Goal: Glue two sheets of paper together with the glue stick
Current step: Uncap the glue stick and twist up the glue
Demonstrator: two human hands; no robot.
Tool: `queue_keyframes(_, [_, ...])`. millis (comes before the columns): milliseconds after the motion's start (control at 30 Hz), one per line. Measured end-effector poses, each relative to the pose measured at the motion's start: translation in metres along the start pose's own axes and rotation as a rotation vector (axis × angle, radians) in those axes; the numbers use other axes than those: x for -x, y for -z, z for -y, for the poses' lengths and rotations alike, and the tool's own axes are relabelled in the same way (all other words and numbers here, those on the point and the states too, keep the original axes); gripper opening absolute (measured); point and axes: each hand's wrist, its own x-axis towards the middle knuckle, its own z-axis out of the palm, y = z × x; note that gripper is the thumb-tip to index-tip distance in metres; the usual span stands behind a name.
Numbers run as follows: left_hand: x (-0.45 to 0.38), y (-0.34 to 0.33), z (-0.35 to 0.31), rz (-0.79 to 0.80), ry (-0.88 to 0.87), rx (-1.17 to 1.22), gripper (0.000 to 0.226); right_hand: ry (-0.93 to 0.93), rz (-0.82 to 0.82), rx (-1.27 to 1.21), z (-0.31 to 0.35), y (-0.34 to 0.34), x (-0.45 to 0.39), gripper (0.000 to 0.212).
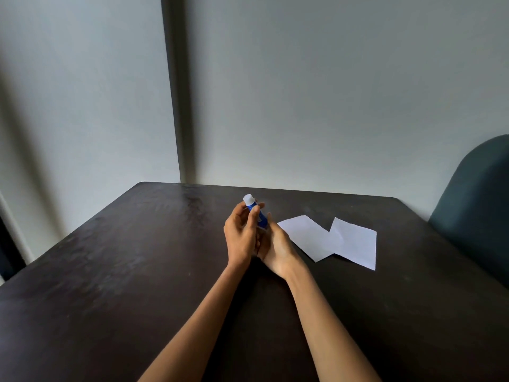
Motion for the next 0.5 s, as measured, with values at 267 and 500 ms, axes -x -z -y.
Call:
queue_keyframes(267, [0.0016, -0.0031, -0.0019, -0.010, -0.008, -0.062, 0.011, 0.032, -0.044, 0.082, 0.0031, 0.0016, -0.0016, 0.043])
queue_keyframes(500, [0.0037, -0.0017, -0.0018, -0.068, 0.001, -0.091, 0.006, -0.023, -0.013, -0.025, 0.0034, 0.0010, -0.0018, 0.039])
